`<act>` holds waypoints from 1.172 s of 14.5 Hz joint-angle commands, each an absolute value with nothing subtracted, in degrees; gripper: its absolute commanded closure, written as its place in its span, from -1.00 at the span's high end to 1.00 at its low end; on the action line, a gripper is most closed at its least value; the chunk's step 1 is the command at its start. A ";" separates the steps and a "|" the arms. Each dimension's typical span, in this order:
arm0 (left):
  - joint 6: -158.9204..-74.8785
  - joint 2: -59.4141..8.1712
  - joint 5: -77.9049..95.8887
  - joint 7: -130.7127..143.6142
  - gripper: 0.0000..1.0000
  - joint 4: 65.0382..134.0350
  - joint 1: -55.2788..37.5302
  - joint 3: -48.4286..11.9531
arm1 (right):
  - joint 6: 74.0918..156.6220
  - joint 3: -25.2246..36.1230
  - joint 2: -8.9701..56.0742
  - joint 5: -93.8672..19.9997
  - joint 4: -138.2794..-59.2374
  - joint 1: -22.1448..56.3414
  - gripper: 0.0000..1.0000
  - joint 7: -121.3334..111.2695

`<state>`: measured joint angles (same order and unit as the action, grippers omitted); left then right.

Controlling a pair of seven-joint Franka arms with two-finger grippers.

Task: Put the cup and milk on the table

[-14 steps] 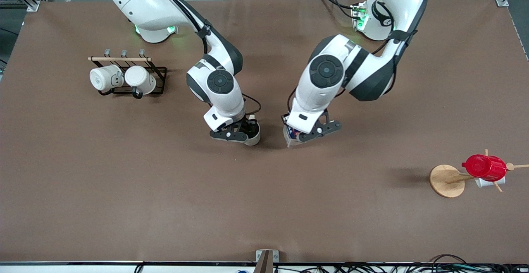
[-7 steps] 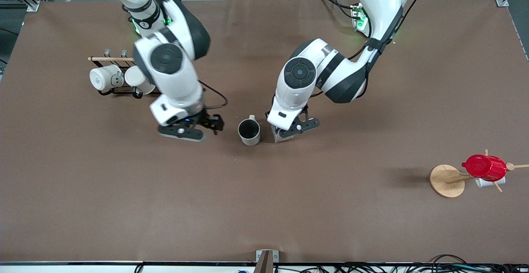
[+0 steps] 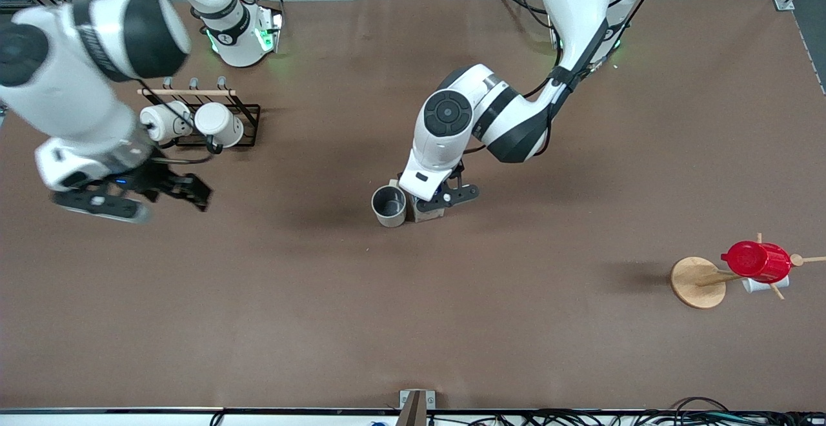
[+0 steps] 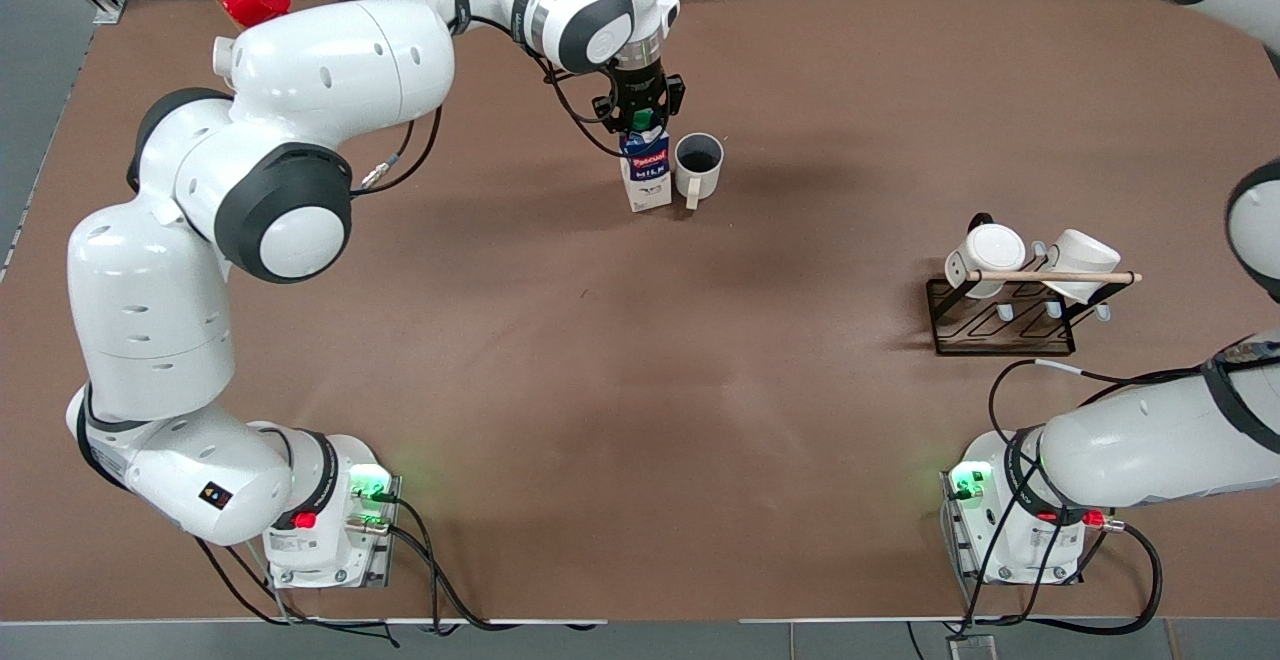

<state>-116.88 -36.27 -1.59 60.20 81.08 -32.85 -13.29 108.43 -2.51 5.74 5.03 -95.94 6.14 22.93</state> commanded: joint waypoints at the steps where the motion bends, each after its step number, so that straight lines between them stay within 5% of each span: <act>1: -116.46 -36.92 -3.69 60.56 1.00 79.37 -33.31 -12.74 | 105.65 2.18 1.15 3.87 -97.12 5.54 1.00 20.23; 4: -114.53 -31.31 -9.13 58.20 1.00 79.63 -29.12 -12.83 | 102.59 6.67 -2.36 3.78 -97.03 5.36 1.00 13.03; 11: -92.57 -14.26 -9.06 31.25 1.00 79.80 -11.10 -13.54 | 95.63 7.29 -1.77 -1.85 -91.68 -0.70 1.00 -1.06; 17: -87.63 -4.41 -2.23 9.59 1.00 83.04 1.91 -13.54 | 93.78 6.51 -2.02 -0.88 -90.62 0.96 1.00 2.96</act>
